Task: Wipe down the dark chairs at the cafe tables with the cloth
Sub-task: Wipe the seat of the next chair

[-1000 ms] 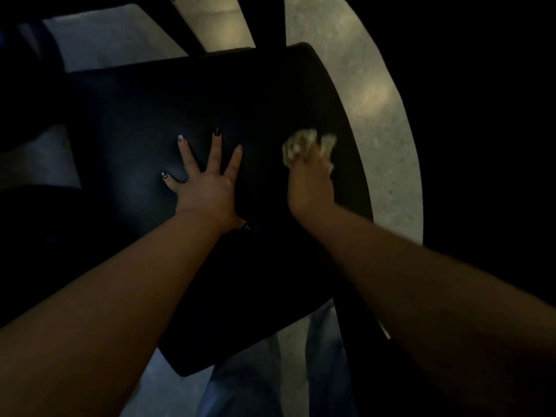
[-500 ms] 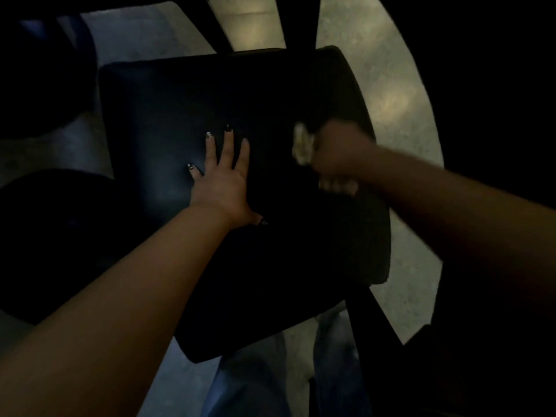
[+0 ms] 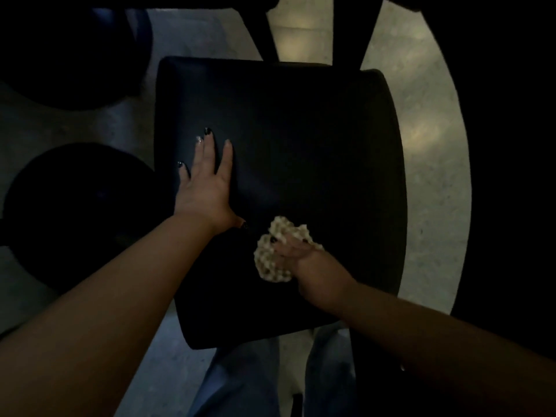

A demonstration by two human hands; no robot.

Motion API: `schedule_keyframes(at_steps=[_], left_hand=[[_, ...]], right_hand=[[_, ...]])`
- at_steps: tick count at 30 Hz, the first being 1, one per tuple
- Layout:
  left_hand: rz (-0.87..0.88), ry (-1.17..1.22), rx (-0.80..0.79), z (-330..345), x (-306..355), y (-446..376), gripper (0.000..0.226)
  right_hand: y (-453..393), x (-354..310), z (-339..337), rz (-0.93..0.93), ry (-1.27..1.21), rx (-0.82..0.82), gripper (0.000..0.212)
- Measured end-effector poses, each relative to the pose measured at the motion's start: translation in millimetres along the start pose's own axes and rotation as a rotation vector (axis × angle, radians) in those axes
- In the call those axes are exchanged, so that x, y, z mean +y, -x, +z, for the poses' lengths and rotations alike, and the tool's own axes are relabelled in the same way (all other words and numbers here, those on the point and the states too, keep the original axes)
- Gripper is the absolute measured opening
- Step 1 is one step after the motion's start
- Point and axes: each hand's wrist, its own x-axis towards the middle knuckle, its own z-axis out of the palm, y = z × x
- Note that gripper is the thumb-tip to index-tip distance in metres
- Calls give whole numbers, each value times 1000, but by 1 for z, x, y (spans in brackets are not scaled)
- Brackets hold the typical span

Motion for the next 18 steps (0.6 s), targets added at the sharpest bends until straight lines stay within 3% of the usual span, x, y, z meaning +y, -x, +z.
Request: schedule_keyframes(at_steps=[2, 4, 6, 8, 12, 15, 18], left_hand=[[-105, 43, 3, -1, 1, 0, 156], [-216, 124, -1, -1, 1, 0, 161], [-333, 251, -4, 4, -3, 2, 166], [-427, 400, -5, 14, -11, 9, 167], [-376, 527, 119, 38, -41, 27, 159], [-280, 608, 124, 38, -60, 35, 150], [-253, 653, 106, 33, -67, 36, 143]], right_hand=[[-9, -1, -31, 18, -95, 49, 52], [-32, 0, -67, 20, -126, 215, 41], [-70, 15, -106, 119, -15, 416, 47], [-112, 27, -128, 245, -23, 503, 54], [-141, 11, -88, 313, -98, 623, 49], [-101, -23, -21, 81, -55, 481, 48], [-55, -34, 13, -80, 10, 108, 54]])
